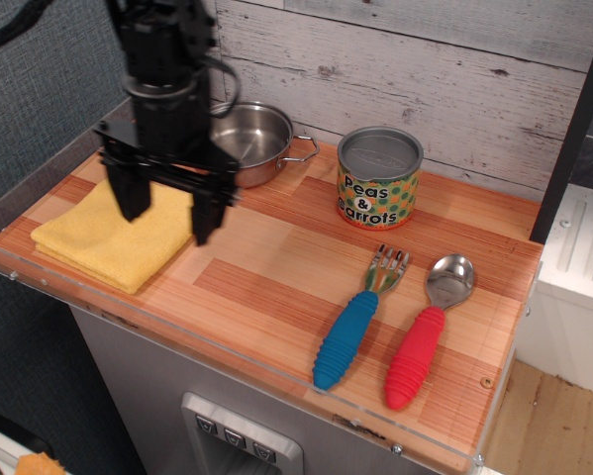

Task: Move the yellow towel to the left of the blue fork.

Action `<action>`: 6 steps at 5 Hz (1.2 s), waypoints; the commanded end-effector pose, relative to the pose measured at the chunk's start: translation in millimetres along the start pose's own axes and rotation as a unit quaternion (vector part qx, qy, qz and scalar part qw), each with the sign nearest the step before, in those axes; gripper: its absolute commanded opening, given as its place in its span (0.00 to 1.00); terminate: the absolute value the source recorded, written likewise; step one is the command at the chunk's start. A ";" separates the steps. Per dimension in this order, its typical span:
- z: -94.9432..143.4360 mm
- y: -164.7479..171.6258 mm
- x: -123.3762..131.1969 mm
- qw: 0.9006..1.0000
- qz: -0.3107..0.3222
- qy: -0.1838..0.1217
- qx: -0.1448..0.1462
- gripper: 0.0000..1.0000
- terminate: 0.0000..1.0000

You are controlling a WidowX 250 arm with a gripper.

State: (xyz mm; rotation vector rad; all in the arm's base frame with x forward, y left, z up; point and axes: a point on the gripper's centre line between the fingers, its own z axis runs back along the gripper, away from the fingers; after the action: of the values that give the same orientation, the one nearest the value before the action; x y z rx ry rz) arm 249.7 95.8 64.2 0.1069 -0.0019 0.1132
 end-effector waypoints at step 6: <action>-43.4 63.0 28.9 0.996 -0.049 -0.061 0.042 0.00 0.00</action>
State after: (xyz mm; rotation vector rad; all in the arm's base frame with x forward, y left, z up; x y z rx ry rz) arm 267.5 164.2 16.8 0.1834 -0.0871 0.0161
